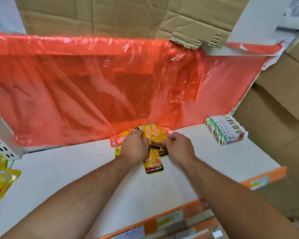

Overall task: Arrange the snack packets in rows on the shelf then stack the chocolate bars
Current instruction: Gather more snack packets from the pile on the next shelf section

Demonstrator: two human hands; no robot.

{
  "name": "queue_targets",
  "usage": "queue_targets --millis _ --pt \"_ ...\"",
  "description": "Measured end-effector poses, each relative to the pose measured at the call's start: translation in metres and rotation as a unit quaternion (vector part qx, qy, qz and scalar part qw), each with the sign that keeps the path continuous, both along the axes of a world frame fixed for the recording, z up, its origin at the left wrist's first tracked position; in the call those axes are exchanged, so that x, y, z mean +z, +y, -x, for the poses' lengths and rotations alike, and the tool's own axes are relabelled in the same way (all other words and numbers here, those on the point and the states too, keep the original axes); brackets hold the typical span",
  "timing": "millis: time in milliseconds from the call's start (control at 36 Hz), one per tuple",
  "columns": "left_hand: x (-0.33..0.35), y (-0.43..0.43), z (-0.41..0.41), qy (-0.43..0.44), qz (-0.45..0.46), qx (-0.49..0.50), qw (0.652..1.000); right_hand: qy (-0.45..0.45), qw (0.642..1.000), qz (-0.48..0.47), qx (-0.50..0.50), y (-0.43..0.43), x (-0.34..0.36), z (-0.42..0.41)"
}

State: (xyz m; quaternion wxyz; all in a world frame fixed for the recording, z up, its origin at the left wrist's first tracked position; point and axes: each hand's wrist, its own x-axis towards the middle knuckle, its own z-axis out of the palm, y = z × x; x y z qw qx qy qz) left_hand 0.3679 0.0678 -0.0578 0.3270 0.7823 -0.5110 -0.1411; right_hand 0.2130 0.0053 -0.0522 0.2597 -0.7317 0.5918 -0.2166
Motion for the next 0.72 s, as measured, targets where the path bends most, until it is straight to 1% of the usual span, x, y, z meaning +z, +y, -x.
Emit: queue_targets --millis 111,278,417,583,722 --pt "-0.007 -0.014 0.008 0.028 -0.03 0.061 0.997 -0.013 0.999 -0.034 0.013 -0.022 -0.011 0.0" --pt "-0.009 -0.028 0.014 0.023 -0.084 0.101 0.991 0.028 0.996 -0.065 0.049 -0.039 -0.018 -0.007" --pt "-0.014 -0.027 0.02 -0.024 -0.104 0.096 0.99 0.071 0.993 -0.055 0.079 -0.039 -0.022 -0.009" --pt "-0.016 -0.021 0.017 -0.036 -0.112 0.079 0.99 0.073 0.99 -0.064 0.102 -0.041 -0.023 -0.006" --pt "-0.008 -0.017 0.014 -0.055 -0.127 0.069 0.988 0.079 0.989 -0.053 0.113 -0.033 -0.021 -0.004"
